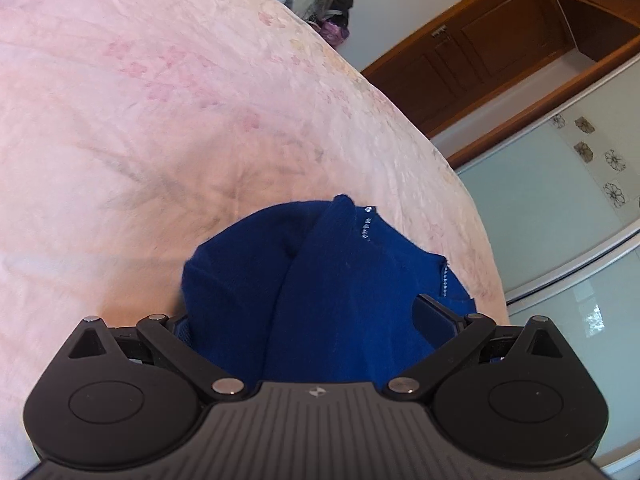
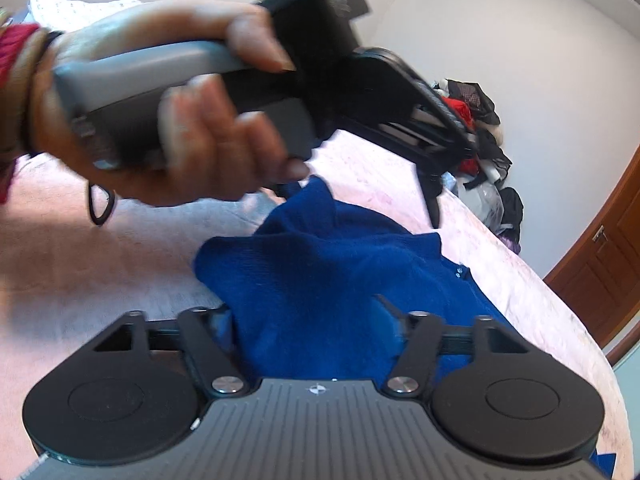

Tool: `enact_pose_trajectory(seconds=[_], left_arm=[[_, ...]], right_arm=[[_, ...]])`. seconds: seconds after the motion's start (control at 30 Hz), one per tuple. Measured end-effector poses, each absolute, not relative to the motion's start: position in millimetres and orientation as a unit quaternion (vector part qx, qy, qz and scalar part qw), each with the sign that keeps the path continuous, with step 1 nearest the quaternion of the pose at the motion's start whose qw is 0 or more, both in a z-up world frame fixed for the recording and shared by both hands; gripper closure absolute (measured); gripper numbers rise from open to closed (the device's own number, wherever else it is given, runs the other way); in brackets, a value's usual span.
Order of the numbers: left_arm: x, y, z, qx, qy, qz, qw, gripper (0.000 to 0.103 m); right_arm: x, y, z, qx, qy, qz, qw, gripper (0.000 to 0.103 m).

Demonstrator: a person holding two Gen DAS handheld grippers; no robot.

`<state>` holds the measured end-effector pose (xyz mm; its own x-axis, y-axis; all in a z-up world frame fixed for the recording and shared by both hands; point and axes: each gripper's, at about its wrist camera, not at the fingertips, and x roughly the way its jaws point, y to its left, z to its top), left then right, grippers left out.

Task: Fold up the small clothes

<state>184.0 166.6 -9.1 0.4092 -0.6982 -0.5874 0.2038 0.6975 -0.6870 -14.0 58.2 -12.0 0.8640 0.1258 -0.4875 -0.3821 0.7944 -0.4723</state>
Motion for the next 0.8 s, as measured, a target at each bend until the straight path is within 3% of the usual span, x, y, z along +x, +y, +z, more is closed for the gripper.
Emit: enact_pose_trajectory(seconds=[0.17,0.3,0.4,0.47,0.63,0.8], left_arm=[[199,139,-7,-0.217,0.466,-0.296,0.805,0.001],[207,121,-3,-0.168,0.46,-0.287,0.823,0.004],[212,109,-1,-0.127,0.458,-0.268,0.838,0.025],[214,102,1,-0.094,0.457,-0.251,0.848,0.049],[214,105,0,-0.092,0.454,-0.227,0.857,0.084],[201,101,6,-0.083,0.431,-0.216,0.872,0.092]], right_arm=[[-26,63,-9,-0.296,0.221,0.157,0.916,0.067],[-31,64,-6,-0.287,0.223,0.163,0.917,0.071],[-35,65,-6,-0.292,0.218,0.167,0.916,0.072],[-37,65,-5,-0.292,0.219,0.173,0.915,0.08],[-39,63,-4,-0.293,0.218,0.189,0.912,0.087],[-32,48,2,-0.267,0.217,0.197,0.918,0.094]])
